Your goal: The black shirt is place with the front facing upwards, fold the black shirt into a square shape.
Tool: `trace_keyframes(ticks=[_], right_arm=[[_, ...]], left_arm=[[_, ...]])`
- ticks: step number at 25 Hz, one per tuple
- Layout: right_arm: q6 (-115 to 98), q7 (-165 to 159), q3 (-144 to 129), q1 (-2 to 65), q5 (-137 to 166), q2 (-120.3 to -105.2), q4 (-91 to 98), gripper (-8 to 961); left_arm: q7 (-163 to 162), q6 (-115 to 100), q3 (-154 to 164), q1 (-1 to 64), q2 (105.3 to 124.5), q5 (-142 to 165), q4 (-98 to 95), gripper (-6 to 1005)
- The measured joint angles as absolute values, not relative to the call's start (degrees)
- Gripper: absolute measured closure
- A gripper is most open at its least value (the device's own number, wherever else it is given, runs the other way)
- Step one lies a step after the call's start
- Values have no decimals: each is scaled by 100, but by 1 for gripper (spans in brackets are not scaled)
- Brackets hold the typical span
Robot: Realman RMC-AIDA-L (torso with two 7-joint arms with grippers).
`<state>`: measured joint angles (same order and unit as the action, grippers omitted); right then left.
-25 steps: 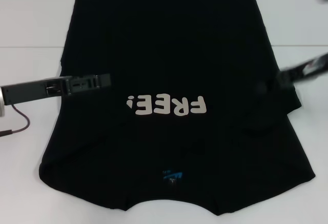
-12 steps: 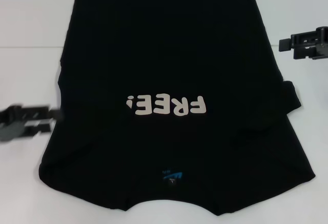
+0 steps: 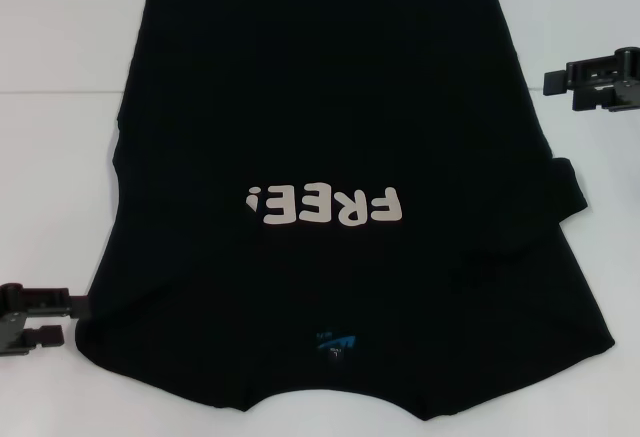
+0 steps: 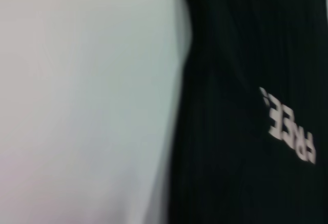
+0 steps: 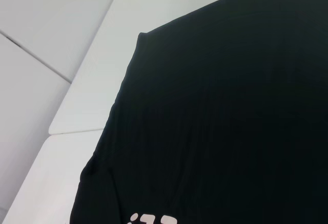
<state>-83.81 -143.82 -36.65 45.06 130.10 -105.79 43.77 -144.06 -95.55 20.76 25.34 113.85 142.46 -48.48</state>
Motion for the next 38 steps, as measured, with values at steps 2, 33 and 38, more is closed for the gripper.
trace_keyframes(ticks=[2, 33, 38], right_arm=[[-8377, -14379, -3653, 4490, 13010, -10582, 4377, 274], [-8400, -14290, -3612, 4304, 12974, -10568, 4366, 311], [-8371, -14280, -3559, 4264, 12979, -10507, 4180, 317]], left_arm=[[-14471, -9318, 2090, 2534, 11415, 14303, -4809, 406], [-14533, -8538, 2283, 2775, 11458, 14332, -4160, 624], [-14479, -8605, 2270, 2770, 11450, 14308, -4165, 711]])
